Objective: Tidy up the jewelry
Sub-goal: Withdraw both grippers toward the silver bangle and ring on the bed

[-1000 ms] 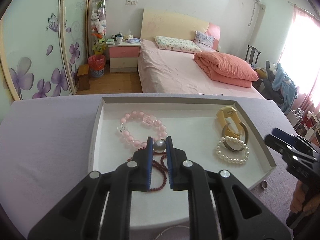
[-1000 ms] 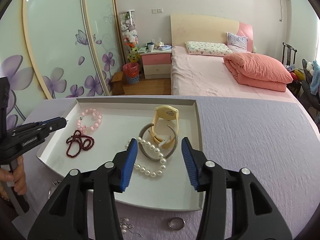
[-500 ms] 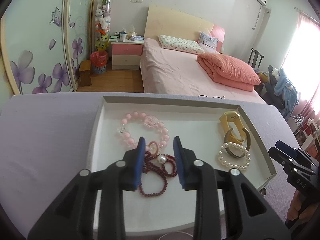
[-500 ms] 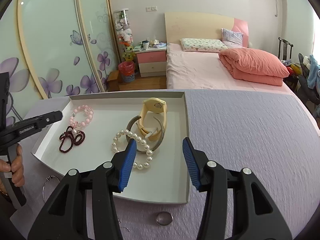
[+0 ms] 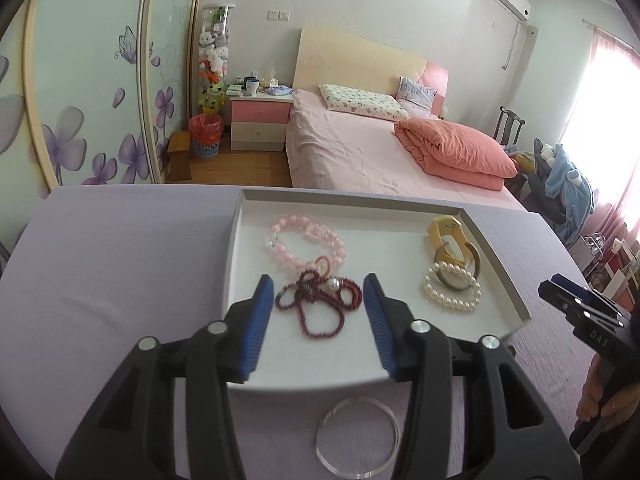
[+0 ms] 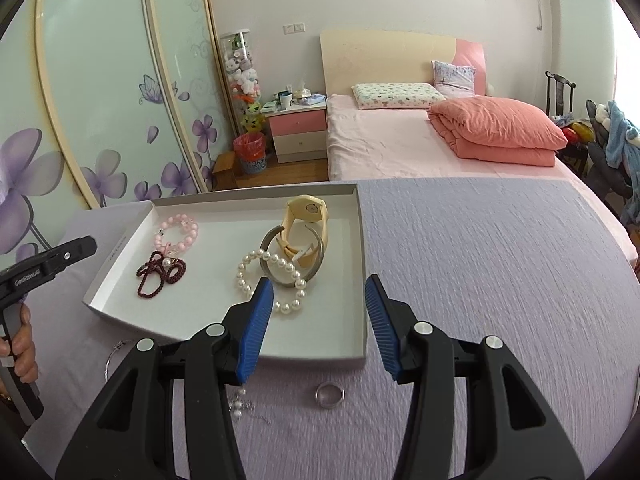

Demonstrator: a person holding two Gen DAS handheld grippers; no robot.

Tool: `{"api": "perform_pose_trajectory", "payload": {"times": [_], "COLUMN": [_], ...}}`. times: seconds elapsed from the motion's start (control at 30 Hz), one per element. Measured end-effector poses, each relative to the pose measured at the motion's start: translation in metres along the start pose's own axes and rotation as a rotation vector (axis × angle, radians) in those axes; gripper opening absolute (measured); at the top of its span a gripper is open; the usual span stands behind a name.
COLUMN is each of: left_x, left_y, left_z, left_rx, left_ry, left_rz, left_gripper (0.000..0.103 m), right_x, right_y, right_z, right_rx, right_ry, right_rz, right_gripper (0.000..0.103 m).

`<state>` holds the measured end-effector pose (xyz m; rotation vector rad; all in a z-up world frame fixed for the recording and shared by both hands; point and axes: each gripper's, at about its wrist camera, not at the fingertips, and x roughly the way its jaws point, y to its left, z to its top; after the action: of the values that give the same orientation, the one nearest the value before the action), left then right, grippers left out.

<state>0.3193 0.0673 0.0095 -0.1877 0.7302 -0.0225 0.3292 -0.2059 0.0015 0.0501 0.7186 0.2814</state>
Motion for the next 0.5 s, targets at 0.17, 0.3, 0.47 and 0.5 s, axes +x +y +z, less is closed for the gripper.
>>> {"api": "perform_pose_trajectory", "payload": {"times": [0.17,0.3,0.47,0.5], "left_x": [-0.025,-0.037,-0.047,-0.048], "left_y": [0.001,0.004,0.007,0.007], "left_z": [-0.023,-0.042,-0.069,-0.072], "left_rx": [0.006,0.008,0.014,0.015], "left_ry": [-0.01,-0.007,0.004,0.007], "left_rz": [-0.01,-0.015,-0.017,-0.019], "left_gripper": [0.057,0.064,0.072,0.073], "right_x": [-0.01,-0.012,-0.006,-0.005], "right_y": [-0.002,-0.004,-0.006,-0.005], "right_z": [-0.017,-0.035,-0.059,-0.062], "right_rx": [0.011,0.017,0.015,0.013], "right_ry": [0.016,0.041,0.098,0.107], "right_rz": [-0.012,-0.022,-0.038,-0.04], "right_gripper": [0.05,0.05,0.05,0.05]}}
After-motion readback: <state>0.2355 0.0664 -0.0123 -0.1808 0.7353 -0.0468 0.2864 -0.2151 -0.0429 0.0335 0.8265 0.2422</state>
